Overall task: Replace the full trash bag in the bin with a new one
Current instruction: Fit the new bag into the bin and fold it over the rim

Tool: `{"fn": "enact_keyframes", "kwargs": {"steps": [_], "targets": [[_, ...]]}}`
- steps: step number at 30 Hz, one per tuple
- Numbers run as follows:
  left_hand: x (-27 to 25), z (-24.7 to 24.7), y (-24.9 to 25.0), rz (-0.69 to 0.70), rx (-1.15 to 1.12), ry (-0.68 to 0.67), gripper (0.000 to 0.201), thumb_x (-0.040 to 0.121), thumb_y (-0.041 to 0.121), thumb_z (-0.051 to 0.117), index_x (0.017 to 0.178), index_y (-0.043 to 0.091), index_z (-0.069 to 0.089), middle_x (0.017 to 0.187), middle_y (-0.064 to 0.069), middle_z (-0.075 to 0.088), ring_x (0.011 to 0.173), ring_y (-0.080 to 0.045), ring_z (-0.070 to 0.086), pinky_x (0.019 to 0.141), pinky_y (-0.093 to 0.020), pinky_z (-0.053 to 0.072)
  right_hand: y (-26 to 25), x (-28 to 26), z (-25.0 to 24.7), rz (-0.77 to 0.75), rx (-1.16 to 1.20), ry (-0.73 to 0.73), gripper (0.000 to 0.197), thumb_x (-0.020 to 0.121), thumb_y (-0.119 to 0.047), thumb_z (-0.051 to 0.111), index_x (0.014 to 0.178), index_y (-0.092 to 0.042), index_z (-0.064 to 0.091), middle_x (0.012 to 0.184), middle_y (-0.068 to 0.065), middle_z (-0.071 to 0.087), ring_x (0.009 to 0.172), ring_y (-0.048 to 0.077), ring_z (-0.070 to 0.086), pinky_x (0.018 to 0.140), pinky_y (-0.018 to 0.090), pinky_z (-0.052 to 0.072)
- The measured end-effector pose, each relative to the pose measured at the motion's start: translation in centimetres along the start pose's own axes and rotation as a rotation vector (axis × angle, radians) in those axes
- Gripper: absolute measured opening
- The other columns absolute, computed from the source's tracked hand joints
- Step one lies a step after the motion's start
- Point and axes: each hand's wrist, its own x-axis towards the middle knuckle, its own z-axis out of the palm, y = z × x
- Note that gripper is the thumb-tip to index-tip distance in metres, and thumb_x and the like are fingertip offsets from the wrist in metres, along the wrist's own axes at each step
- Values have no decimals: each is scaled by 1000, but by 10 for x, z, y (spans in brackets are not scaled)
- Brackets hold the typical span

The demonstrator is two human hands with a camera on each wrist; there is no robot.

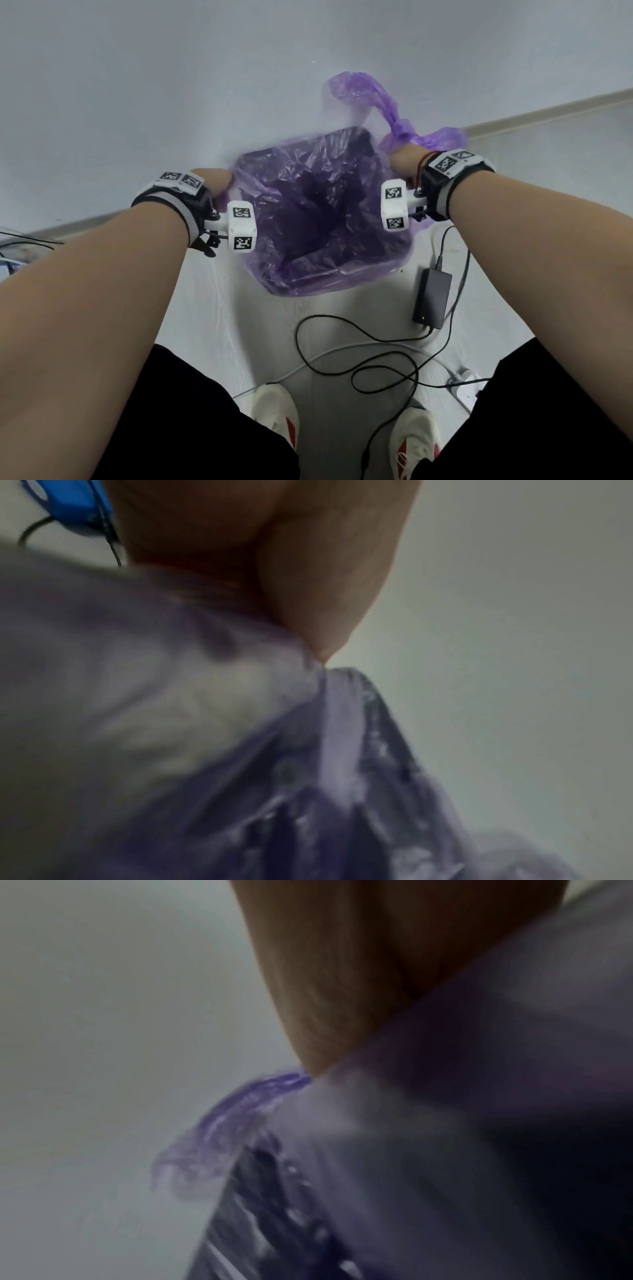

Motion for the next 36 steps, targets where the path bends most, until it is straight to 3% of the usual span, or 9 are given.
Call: {"fn": "enact_keyframes", "kwargs": {"steps": [2, 5, 8, 12, 17, 20, 23, 30, 36], "targets": [[-7, 1, -6, -35, 137, -24, 35, 99, 33, 51, 72, 11, 55, 72, -9, 56, 59, -22, 51, 58, -33, 45, 12, -1, 7, -24, -166, -39, 19, 98, -5, 44, 90, 2, 59, 81, 17, 56, 63, 26, 52, 50, 29, 38], [-19, 1, -11, -44, 235, 3, 38, 90, 39, 61, 93, 1, 67, 89, -19, 68, 72, -28, 58, 76, -40, 55, 24, -1, 12, -57, -158, -71, 25, 98, -3, 44, 112, 4, 64, 98, 23, 61, 81, 28, 55, 62, 32, 46], [-35, -10, 9, 27, 150, 26, 27, 90, 34, 63, 81, 8, 62, 89, -13, 64, 61, -23, 56, 62, -30, 52, 17, -15, 1, -45, 172, -15, 27, 99, -30, 47, 111, -12, 62, 93, 8, 61, 67, 23, 60, 58, 27, 53], [-68, -11, 38, 94, -28, -22, 40, 92, 51, 56, 93, 11, 59, 105, -6, 63, 73, -19, 64, 66, -33, 56, 0, -50, -27, -101, 257, -74, 62, 91, -64, 45, 132, -19, 50, 117, 1, 56, 90, 23, 67, 81, 44, 59], [-95, 14, 16, 60, 306, -252, 31, 91, 28, 68, 112, 6, 65, 105, -15, 71, 88, -31, 69, 76, -43, 58, 26, -74, 10, -61, -177, -274, 34, 87, -25, 71, 110, -1, 64, 104, 20, 71, 90, 37, 70, 79, 47, 60], [-103, 20, 4, -9, 239, -239, 8, 91, 7, 64, 95, 0, 65, 85, -16, 69, 71, -29, 66, 63, -39, 55, 38, -85, 22, 3, -42, -283, 22, 83, -7, 70, 103, 1, 67, 93, 23, 72, 72, 34, 68, 65, 42, 59], [-103, 19, 2, 21, 97, -129, 25, 86, -5, 57, 109, 2, 64, 99, -22, 71, 87, -40, 72, 80, -52, 60, 38, -90, 22, -73, 138, -188, 23, 79, 3, 66, 99, -8, 65, 87, 18, 71, 70, 32, 68, 60, 40, 59], [-111, 17, -5, -13, 361, -169, 41, 74, 31, 82, 105, 8, 66, 97, -13, 73, 86, -32, 70, 80, -42, 59, 57, -109, 56, -7, 250, -255, 26, 81, 3, 62, 105, -4, 62, 81, 24, 68, 66, 31, 65, 58, 37, 53], [-110, 22, -7, 50, 455, -70, 19, 78, 16, 62, 93, 6, 67, 87, -16, 71, 77, -32, 70, 79, -45, 61, 59, -101, 59, -93, 107, -108, 27, 73, -1, 58, 99, 0, 61, 92, 20, 68, 84, 40, 68, 63, 43, 59]]}}
